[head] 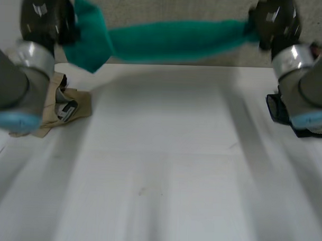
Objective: Fold the laundry.
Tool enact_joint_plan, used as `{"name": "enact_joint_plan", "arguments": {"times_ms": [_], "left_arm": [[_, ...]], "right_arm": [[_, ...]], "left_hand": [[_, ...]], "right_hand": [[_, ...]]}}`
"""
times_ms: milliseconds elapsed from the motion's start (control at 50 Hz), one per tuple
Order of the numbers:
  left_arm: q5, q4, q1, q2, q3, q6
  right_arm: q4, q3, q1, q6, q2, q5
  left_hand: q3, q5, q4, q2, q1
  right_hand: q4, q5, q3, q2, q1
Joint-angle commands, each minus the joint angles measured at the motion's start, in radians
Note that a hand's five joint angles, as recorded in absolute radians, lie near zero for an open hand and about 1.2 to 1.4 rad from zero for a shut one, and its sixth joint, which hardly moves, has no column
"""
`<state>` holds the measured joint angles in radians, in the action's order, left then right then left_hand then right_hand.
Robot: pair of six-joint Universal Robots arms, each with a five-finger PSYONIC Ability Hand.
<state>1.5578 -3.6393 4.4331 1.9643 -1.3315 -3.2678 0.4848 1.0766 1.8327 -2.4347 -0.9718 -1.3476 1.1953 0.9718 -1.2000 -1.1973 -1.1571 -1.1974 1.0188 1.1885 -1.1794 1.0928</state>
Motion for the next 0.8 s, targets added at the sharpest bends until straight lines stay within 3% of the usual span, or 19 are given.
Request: {"name": "enact_joint_plan", "arguments": {"times_ms": [20, 200, 400, 480, 660, 800], "left_arm": [[0.028, -0.005, -0.034, 0.034, -0.305, -0.030], [0.022, 0.093, -0.031, 0.018, -0.457, -0.088], [-0.016, 0.320, -0.018, -0.137, -0.453, -0.265], [-0.071, 0.356, -0.023, -0.153, -0.430, -0.367], [-0.209, 0.416, -0.058, -0.107, -0.364, -0.567], [-0.269, 0.591, -0.055, -0.050, -0.305, -0.753]], "right_arm": [[-0.254, 0.172, 0.010, 0.068, 0.088, 0.031], [-0.344, 0.276, 0.016, 0.075, 0.119, 0.008], [-0.341, 0.374, 0.016, 0.028, 0.027, -0.001], [-0.324, 0.404, 0.019, 0.029, 0.007, 0.001], [-0.316, 0.416, 0.016, 0.028, 0.005, -0.002], [-0.315, 0.424, 0.008, 0.029, 0.004, 0.002]], "left_hand": [[0.201, 0.250, -0.196, -0.199, -0.239], [0.201, 0.250, -0.196, -0.199, -0.239], [-0.658, -0.609, 0.662, 0.660, 0.619], [-0.846, -0.797, 0.851, 0.848, 0.808], [-0.961, -0.912, 0.966, 0.963, 0.923], [-0.900, -0.851, 0.904, 0.902, 0.862]], "right_hand": [[-0.199, 0.203, 0.208, -0.217, 0.304], [-0.199, 0.203, 0.208, -0.217, 0.304], [-0.199, 0.203, 0.208, -0.217, 0.304], [-0.198, 0.203, 0.207, -0.217, 0.303], [-0.178, 0.182, 0.187, -0.196, 0.283], [-0.178, 0.182, 0.187, -0.196, 0.283]]}}
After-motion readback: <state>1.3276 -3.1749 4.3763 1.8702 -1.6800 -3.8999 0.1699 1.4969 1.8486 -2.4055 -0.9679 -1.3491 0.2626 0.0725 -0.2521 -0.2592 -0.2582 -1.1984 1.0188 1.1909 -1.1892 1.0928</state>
